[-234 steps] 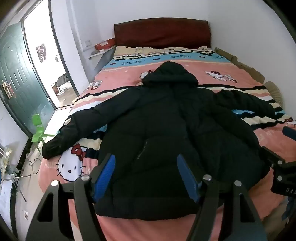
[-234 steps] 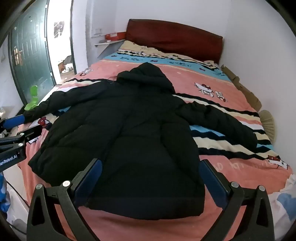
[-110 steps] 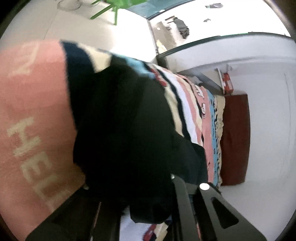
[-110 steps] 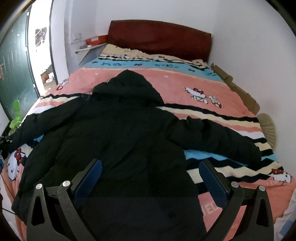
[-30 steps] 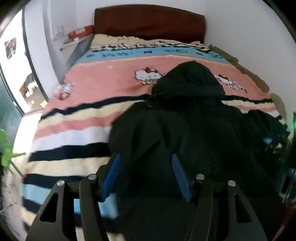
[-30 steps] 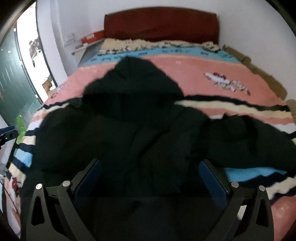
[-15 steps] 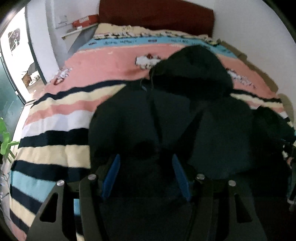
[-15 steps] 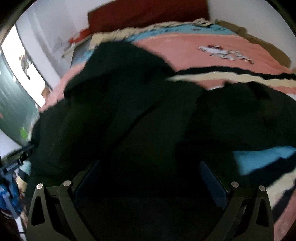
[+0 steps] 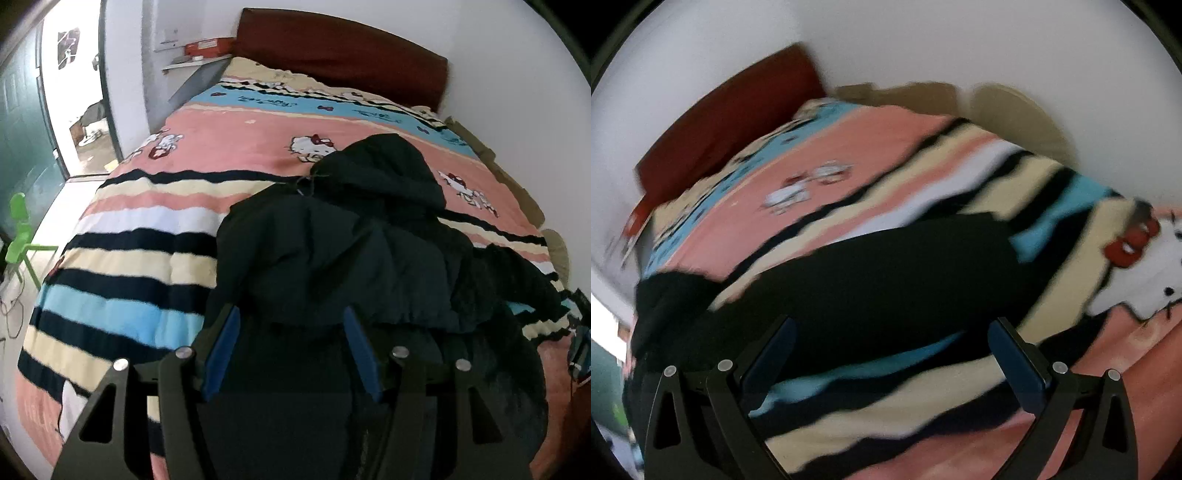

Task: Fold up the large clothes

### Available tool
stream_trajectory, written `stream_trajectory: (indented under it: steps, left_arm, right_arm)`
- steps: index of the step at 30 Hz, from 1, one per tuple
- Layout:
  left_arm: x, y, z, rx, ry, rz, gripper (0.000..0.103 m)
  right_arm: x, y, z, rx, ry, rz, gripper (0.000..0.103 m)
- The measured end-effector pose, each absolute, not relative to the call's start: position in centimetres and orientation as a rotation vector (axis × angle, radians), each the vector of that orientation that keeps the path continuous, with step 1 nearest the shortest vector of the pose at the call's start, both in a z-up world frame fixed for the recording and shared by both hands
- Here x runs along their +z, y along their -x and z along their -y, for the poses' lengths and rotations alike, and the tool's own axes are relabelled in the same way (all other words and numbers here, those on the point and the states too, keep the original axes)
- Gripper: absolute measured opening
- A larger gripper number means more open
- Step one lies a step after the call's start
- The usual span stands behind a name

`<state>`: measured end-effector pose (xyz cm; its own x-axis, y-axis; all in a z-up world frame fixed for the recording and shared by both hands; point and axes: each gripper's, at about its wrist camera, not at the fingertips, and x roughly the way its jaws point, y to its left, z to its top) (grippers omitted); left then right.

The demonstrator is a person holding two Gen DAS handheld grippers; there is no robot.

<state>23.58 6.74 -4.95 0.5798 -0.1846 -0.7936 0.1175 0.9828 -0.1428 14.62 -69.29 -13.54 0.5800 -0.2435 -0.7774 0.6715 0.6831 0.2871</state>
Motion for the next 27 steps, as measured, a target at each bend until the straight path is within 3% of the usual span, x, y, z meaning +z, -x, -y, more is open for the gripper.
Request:
stream_trajectory:
  steps: [9, 12, 15, 17, 20, 27]
  left_arm:
    - [-5.6, -21.8, -7.4, -0.112, 0.093, -0.956, 0.057]
    - [-6.1, -21.5, -8.3, -0.078, 0.112, -0.963, 0.057]
    - [-6.5, -21.2, -9.3, -0.058, 0.138, -0.968, 0.057]
    - [-6.7, -21.0, -9.7, -0.049, 0.15, -0.968, 0.057]
    - [-6.8, -20.8, -10.5, -0.041, 0.175, -0.962, 0.057]
    - [-6.6, -20.2, -11.6, -0.038, 0.225, -0.942, 0.057]
  right_arm:
    - [-19.5, -14.2, 75.6, -0.586, -0.834, -0.786, 0.102]
    - [-20.4, -14.8, 75.7, -0.57, -0.874, -0.776, 0.097]
    - [-20.5, -15.5, 75.3, -0.545, -0.865, -0.788, 0.076]
    - [-20.5, -16.3, 75.1, -0.477, -0.89, -0.784, 0.031]
    - [-19.7, -17.3, 73.7, -0.448, -0.825, -0.797, 0.021]
    - [-15.4, -18.0, 70.4, -0.381, -0.737, -0.742, 0.017]
